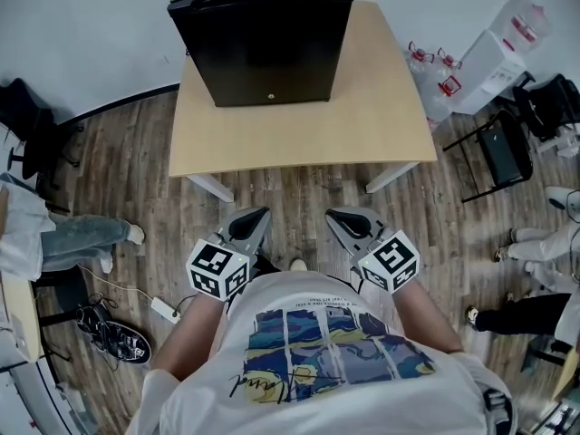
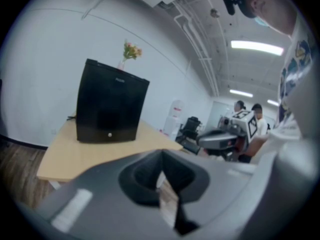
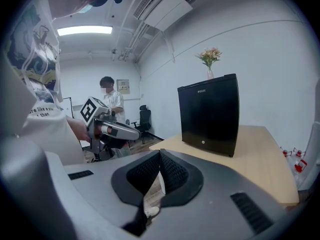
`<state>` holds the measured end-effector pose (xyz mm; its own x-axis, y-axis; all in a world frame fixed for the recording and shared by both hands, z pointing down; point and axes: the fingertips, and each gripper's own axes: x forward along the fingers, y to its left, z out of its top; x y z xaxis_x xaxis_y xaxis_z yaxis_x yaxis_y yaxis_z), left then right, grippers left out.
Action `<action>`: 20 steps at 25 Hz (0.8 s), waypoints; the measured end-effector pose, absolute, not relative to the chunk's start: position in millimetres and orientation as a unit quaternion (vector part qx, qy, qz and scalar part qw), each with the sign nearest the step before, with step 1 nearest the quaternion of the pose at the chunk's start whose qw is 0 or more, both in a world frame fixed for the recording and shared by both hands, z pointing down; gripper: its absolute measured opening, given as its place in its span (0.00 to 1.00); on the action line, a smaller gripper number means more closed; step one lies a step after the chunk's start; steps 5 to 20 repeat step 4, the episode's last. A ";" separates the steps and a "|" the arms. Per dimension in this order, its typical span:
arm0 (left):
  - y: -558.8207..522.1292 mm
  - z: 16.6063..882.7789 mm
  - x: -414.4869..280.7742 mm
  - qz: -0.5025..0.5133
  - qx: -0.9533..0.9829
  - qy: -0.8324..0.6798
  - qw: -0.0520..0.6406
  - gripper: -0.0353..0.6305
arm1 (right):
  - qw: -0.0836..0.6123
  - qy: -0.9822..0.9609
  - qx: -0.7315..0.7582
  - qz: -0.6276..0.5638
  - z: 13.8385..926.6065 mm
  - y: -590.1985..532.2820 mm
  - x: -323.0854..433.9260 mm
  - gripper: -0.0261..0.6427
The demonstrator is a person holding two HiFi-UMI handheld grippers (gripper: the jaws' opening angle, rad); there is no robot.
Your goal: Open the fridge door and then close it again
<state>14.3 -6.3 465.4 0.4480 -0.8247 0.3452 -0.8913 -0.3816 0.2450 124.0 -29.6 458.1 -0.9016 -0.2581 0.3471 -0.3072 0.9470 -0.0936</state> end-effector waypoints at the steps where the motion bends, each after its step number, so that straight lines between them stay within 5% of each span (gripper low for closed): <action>1: -6.3 464.9 15.3 0.084 0.827 -0.518 0.200 0.07 | 0.167 -0.972 0.146 0.074 457.6 -29.6 125.2 0.06; 20: -5.6 463.6 18.7 0.085 0.828 -0.517 0.201 0.07 | 0.167 -0.972 0.149 0.076 457.0 -28.5 129.4 0.06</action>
